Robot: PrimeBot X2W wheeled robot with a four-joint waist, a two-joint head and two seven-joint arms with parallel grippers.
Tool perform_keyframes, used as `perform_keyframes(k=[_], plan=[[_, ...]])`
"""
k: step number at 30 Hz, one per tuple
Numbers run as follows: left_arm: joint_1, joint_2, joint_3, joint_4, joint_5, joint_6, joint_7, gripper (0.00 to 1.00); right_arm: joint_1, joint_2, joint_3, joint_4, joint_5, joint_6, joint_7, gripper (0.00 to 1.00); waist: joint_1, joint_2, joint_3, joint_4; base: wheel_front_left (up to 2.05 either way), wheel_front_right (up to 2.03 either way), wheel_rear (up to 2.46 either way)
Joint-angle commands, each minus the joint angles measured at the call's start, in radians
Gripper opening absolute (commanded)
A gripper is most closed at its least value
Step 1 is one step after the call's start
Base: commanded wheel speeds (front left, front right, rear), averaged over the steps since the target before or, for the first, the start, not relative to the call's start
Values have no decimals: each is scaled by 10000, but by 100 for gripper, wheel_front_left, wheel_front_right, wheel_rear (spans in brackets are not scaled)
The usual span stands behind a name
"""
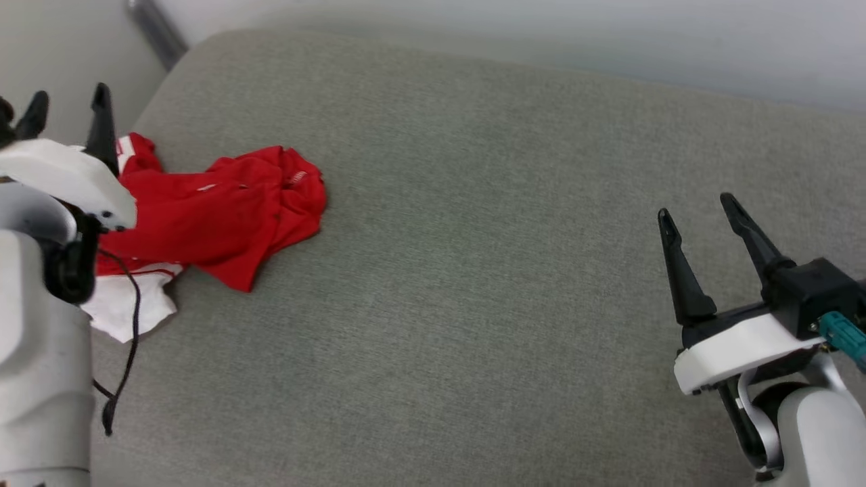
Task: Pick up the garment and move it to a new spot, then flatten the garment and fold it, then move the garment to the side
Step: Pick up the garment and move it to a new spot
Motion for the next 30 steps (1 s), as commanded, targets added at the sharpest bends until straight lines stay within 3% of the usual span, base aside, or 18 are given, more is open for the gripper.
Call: perform_keyframes(k=[1, 3, 4, 12, 17, 20, 21, 22, 23, 30], plan=[[-362, 283, 30, 251, -271, -44, 598, 100, -355, -164, 23, -38, 35, -7, -63, 100, 0, -1, 956, -841, 0, 0, 0], [-693, 665, 42, 639, -670, -57, 1591, 100, -539, -214, 4, -21, 110, -5, -117, 100, 0, -1, 1344, -1066, 0, 0, 0], [-693, 665, 42, 639, -670, -57, 1591, 100, -539, -214, 4, -21, 110, -5, -117, 100, 0, -1, 1344, -1066, 0, 0, 0], [-1037, 1824, -166, 1604, -1914, -77, 5729, 100, -1174, -393, 217, 226, 313, -7, -341, 100, 0, -1, 2459, -1679, 0, 0, 0], [-539, 2053, 170, 2270, -2603, 161, 7803, 100, -1438, -370, 335, 480, 361, -7, -520, 100, 0, -1, 2699, -1882, 0, 0, 0], [-96, 1906, 298, 2482, -2830, 418, 8423, 100, -1529, -344, 372, 604, 384, -7, -604, 100, 0, -1, 2733, -1950, 0, 0, 0], [-4, 1853, 310, 2450, -2877, 465, 8482, 83, -1563, -344, 364, 626, 378, -7, -624, 100, 0, -1, 2737, -1957, 0, 0, 0], [65, 1795, 310, 2395, -2887, 519, 8462, 38, -1586, -346, 350, 651, 370, -7, -651, 100, 0, -1, 2734, -1956, 0, 0, 0], [114, 1754, 304, 2313, -2886, 563, 8387, 0, -1594, -347, 337, 669, 376, -7, -653, 100, 0, -1, 2715, -1949, 0, 0, 0], [-100, 1989, 169, 1484, -2397, 782, 7077, 0, -1421, -340, 205, 817, 291, -7, -644, 100, 0, -1, 2175, -1818, 0, 0, 0]])
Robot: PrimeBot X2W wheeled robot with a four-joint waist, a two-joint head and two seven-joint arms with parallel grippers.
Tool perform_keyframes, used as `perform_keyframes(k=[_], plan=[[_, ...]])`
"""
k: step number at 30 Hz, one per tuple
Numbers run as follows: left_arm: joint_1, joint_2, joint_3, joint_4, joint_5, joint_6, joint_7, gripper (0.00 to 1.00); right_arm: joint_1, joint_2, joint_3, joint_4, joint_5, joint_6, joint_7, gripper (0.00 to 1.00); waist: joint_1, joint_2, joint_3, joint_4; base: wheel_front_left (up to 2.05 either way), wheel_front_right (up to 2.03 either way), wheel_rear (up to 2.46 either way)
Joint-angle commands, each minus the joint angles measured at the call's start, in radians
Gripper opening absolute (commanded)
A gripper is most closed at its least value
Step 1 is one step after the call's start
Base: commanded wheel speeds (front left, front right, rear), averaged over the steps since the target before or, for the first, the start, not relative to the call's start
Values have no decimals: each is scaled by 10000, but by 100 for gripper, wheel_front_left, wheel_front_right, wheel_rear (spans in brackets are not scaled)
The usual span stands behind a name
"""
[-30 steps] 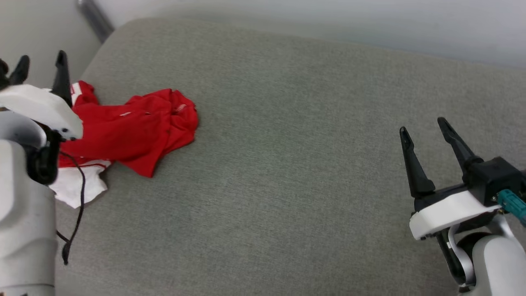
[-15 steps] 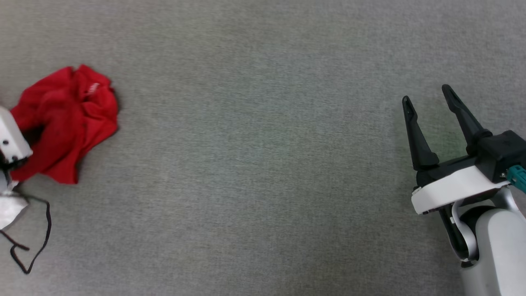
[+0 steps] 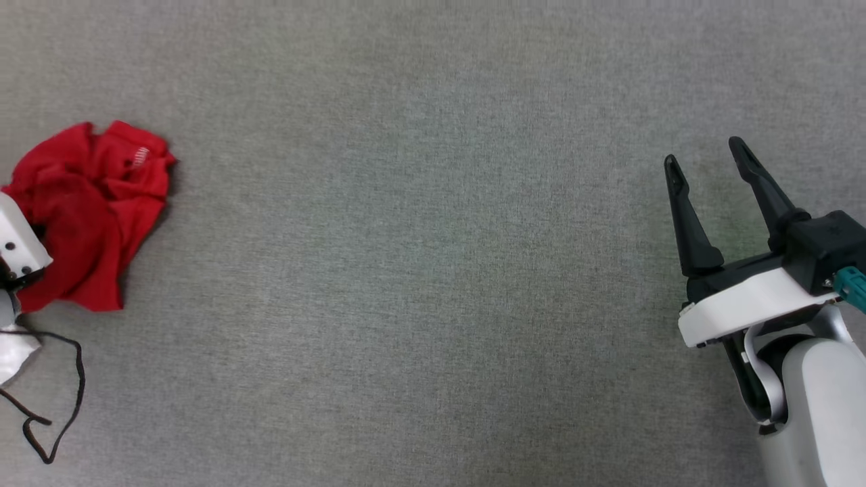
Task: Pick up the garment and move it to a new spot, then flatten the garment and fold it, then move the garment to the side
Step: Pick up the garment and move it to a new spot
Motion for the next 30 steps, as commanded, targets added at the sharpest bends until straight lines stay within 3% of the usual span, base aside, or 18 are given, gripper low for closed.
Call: perform_keyframes(k=[1, 10, 16, 21, 30], plan=[[3, 50, -58, -121, 104, 6, -250, 0, 59, 44, -41, 45, -42, -7, -60, 100, -1, -1, -305, 75, 0, 0, 0], [-563, 248, -547, -931, 1148, 160, -2846, 0, 774, 379, -380, 258, -94, -7, -100, 100, -1, -1, -1999, 226, 0, 0, 0], [-987, -104, -912, -1356, 1596, 151, -4734, 0, 1289, 605, -652, 149, -175, -7, 43, 100, -1, -1, -2868, 63, 0, 0, 0], [-1136, -832, -1249, -1643, 1659, 132, -6067, 0, 1650, 770, -818, 10, -202, -7, 181, 100, -1, -1, -3363, -291, 0, 0, 0], [-547, -2956, -2374, -2413, 1436, -243, -7493, 0, 2099, 927, -921, -272, -153, -7, 431, 100, -1, -1, -3663, -1318, 0, 0, 0]])
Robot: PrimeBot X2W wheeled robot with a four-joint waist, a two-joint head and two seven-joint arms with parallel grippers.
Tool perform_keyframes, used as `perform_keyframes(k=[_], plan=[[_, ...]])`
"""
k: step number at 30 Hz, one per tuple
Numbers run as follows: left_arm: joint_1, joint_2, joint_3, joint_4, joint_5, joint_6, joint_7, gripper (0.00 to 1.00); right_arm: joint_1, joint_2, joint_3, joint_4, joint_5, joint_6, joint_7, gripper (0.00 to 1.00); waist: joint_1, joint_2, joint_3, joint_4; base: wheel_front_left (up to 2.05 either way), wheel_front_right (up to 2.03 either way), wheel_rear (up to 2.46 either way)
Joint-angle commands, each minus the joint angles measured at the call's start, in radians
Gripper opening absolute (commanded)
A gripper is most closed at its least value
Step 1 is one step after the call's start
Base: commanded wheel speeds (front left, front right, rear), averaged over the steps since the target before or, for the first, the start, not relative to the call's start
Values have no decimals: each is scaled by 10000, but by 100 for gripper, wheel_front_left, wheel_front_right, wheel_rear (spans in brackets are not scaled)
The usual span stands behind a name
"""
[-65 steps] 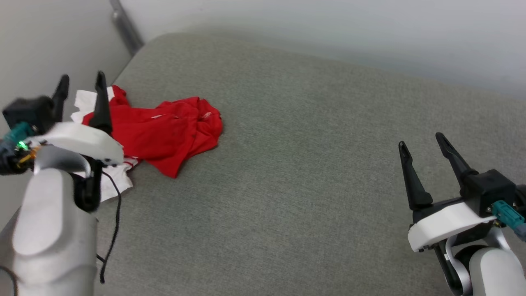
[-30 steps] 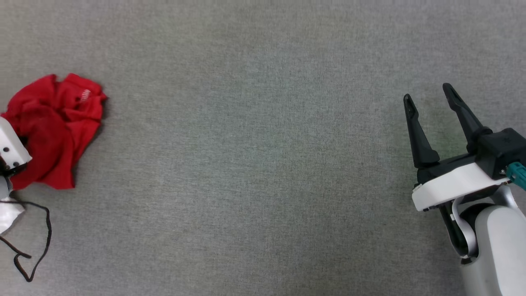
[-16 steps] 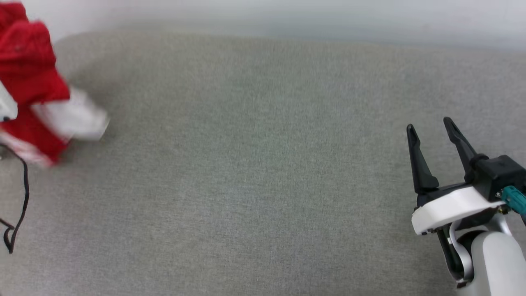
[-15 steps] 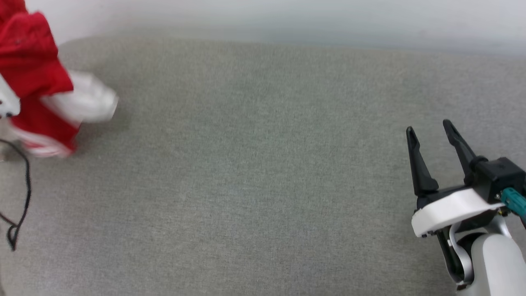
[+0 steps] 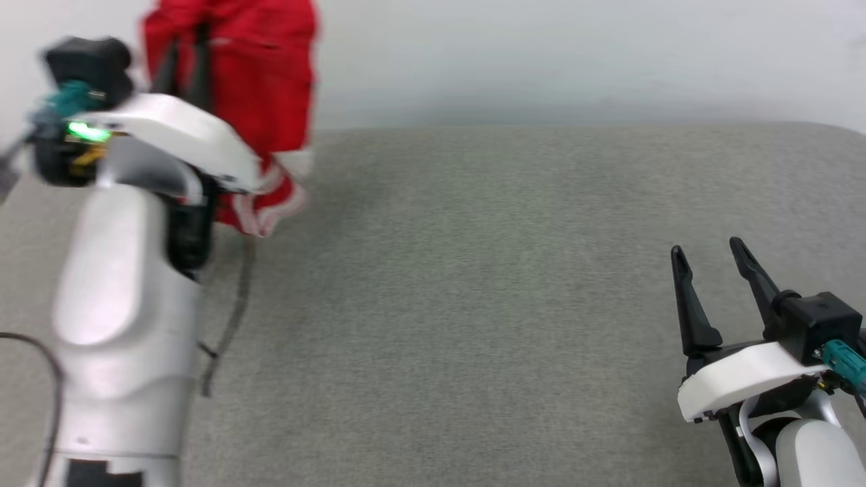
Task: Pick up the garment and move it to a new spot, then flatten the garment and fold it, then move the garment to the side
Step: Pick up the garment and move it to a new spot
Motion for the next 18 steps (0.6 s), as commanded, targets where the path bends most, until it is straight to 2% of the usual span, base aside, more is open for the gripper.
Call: perform_keyframes(k=[1, 3, 8, 14, 18], plan=[[173, -326, -262, -146, 32, -77, -166, 0, 88, 47, -16, -54, 14, -7, 32, 100, 1, 0, -46, -399, 0, 0, 0], [433, -879, -683, -280, -58, -205, -296, 0, 104, 63, -2, -87, 60, -7, 56, 100, 1, 0, 1, -670, 0, 0, 0], [1218, -1663, -1874, -478, -274, -443, -548, 0, 152, 86, 51, -143, 85, -7, 66, 100, 1, 0, 256, -1196, 0, 0, 0], [2977, -1882, -3218, -388, -583, -472, -504, 0, 117, 97, 152, 17, 208, -5, -49, 100, 1, 0, 569, -1459, 0, 0, 0], [4254, -1902, -3692, -56, -639, -261, -373, 0, 48, 95, 265, 203, 378, -7, -152, 100, 1, 0, 654, -1470, 0, 0, 0]])
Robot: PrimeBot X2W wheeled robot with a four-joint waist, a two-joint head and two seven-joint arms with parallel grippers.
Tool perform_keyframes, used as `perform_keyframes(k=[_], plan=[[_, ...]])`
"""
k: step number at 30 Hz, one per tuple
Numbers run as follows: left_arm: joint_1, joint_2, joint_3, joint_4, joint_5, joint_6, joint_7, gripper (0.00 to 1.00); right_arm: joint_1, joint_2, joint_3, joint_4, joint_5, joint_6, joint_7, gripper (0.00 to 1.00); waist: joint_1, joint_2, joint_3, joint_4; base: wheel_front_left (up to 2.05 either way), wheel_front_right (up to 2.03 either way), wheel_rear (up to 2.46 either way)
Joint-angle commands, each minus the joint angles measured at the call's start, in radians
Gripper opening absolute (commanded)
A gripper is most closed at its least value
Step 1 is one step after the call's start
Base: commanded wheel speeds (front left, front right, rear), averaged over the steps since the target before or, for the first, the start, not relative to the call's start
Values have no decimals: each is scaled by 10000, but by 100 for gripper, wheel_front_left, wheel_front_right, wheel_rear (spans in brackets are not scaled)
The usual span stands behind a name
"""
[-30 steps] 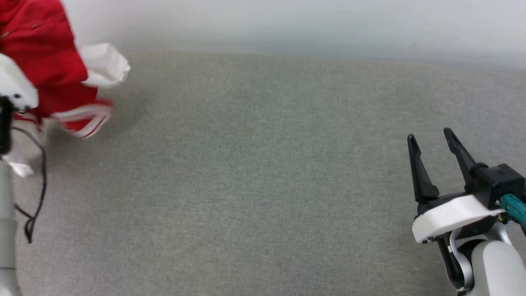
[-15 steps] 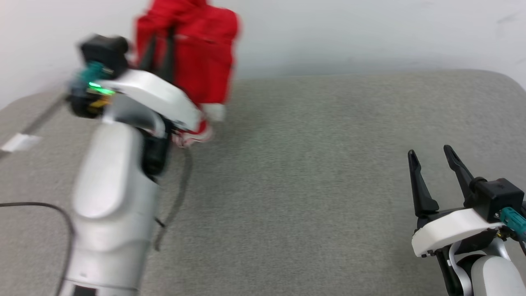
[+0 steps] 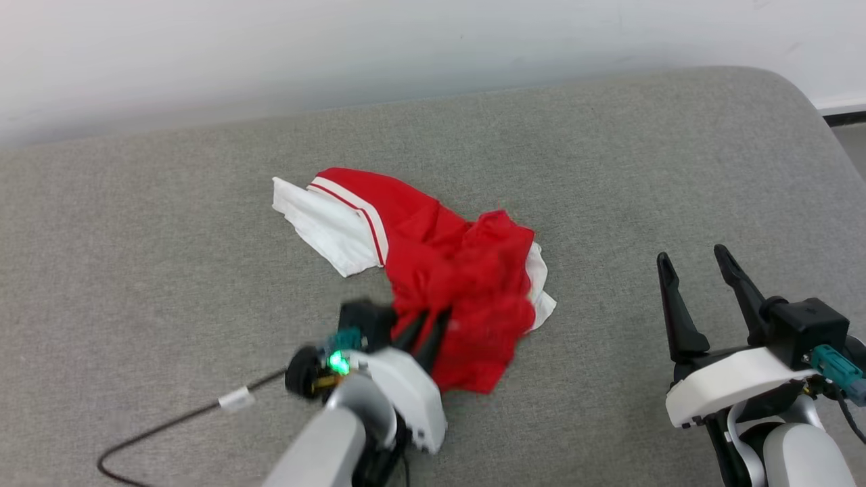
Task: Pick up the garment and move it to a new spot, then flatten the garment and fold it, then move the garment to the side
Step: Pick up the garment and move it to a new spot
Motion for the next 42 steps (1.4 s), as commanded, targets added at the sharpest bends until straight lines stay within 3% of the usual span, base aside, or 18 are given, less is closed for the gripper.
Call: perform_keyframes(k=[1, 2, 3, 4, 5, 15, 26, 33, 42], plan=[[332, 62, -69, 85, 43, 109, 27, 0, -44, 25, 14, 88, 56, -5, -89, 100, 1, -1, 12, 41, 0, 0, 0], [332, 62, -69, 85, 43, 109, 27, 0, -44, 25, 14, 88, 56, -5, -89, 100, 1, -1, 12, 41, 0, 0, 0], [734, 93, -195, 163, 39, 141, 25, 62, -48, 26, 34, 164, 96, -5, -113, 100, 1, -1, -7, 140, 0, 0, 0], [734, 93, -195, 163, 39, 141, 25, 62, -48, 26, 34, 164, 96, -5, -113, 100, 1, -1, -7, 140, 0, 0, 0], [825, 159, -255, 135, 148, 169, -55, 100, -50, 25, 27, 212, 97, -7, -131, 100, 1, -1, -42, 201, 0, 0, 0], [832, 547, -26, -1452, 663, 719, -1523, 100, 256, 22, -199, 334, 8, -7, -35, 100, 1, -1, -889, 995, 0, 0, 0], [1263, 1419, 1559, -2130, 378, 1831, -1933, 100, 977, 24, -403, 35, 170, -7, 259, 100, 1, -1, -1657, 1401, 0, 0, 0], [2314, 1969, 1962, -2250, 219, 1957, -2018, 100, 1474, 23, -333, -252, 302, -5, 482, 100, 1, -1, -1894, 1219, 0, 0, 0], [2613, 2007, 1961, -2469, 126, 2080, -1969, 100, 1644, 23, -349, -512, 311, -7, 658, 100, 1, -1, -1891, 1186, 0, 0, 0]])
